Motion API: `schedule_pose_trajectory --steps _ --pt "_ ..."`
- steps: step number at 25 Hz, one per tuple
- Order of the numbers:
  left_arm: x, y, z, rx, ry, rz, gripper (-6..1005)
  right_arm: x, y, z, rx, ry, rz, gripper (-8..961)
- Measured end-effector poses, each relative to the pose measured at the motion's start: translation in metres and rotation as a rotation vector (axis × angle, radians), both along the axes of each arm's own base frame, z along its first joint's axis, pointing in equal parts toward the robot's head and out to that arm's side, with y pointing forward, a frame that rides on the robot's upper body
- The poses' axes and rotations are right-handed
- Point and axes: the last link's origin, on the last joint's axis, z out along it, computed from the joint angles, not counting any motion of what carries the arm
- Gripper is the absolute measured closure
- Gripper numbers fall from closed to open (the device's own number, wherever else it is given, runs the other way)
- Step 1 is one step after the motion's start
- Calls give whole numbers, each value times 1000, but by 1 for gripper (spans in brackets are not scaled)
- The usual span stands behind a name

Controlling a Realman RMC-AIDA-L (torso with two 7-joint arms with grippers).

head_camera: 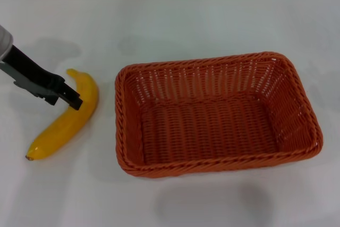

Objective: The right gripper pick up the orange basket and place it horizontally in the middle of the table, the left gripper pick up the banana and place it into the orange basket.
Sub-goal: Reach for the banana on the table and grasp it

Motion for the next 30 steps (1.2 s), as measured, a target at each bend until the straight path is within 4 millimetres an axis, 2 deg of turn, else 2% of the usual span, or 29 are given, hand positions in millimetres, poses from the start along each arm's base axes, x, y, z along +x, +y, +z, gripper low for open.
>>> schedule_pose_trajectory --steps 4,14,19,30 --pt "-3 0 -11 -7 14 1 348 -3 3 0 1 1 9 93" --pt "-6 6 -27 2 49 -20 146 -4 5 -1 11 1 9 93" --pt "-4 7 -37 -1 50 -33 169 -4 6 -2 17 6 5 93" --pt "-5 6 -44 -7 71 -33 255 -2 5 -6 17 17 -7 93"
